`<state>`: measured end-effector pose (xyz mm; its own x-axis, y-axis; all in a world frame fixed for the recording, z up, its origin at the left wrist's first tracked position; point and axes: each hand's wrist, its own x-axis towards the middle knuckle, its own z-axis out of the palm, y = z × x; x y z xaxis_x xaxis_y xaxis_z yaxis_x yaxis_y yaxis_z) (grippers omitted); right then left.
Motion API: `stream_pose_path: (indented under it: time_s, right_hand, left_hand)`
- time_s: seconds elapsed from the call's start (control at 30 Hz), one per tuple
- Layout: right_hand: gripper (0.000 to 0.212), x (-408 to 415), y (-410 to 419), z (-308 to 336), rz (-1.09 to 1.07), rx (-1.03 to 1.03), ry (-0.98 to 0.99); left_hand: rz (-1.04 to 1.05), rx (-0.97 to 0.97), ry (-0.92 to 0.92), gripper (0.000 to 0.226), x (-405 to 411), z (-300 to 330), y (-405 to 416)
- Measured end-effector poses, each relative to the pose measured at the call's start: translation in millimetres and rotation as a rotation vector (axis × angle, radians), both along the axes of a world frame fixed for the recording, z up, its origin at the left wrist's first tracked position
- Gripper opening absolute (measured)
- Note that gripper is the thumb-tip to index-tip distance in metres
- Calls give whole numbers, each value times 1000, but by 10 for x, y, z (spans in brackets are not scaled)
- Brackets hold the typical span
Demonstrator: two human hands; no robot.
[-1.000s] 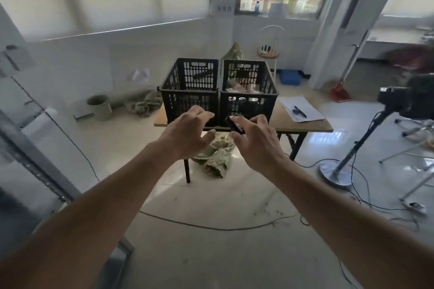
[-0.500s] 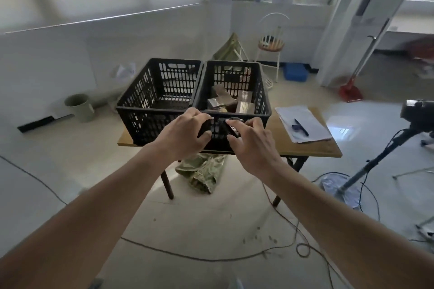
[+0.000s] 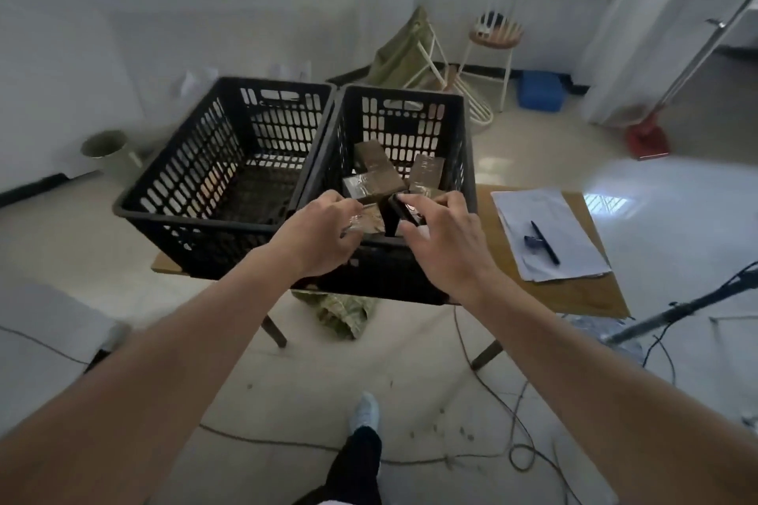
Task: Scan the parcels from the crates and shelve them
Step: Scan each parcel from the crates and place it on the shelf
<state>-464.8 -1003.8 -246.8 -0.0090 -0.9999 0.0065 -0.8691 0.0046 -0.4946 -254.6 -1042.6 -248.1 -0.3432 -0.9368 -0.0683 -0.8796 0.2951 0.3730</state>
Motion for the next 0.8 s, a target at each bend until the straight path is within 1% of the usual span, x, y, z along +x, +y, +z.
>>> stream_pose_path:
  time_s: [0.2, 0.43, 0.67, 0.73, 0.8]
  right_hand:
    - [45, -68, -843, -274, -20, 123, -49]
    - [46, -81, -1558, -384, -15, 254, -46]
    - [47, -177, -1946, -527, 33, 317, -54]
    - [47, -210, -2012, -560, 59, 342, -48]
    - [47, -248, -2065, -594, 87, 361, -47]
  left_hand:
    - [4, 85, 22, 46, -78, -390, -795]
    - [-13, 196, -16, 46, -120, -637, -1378]
    - [-21, 337, -91, 58, -216, -868, -1700]
    - [-19, 402, -110, 64, -239, -961, -1731]
    - [-21, 480, -164, 77, -253, -1081, -1747]
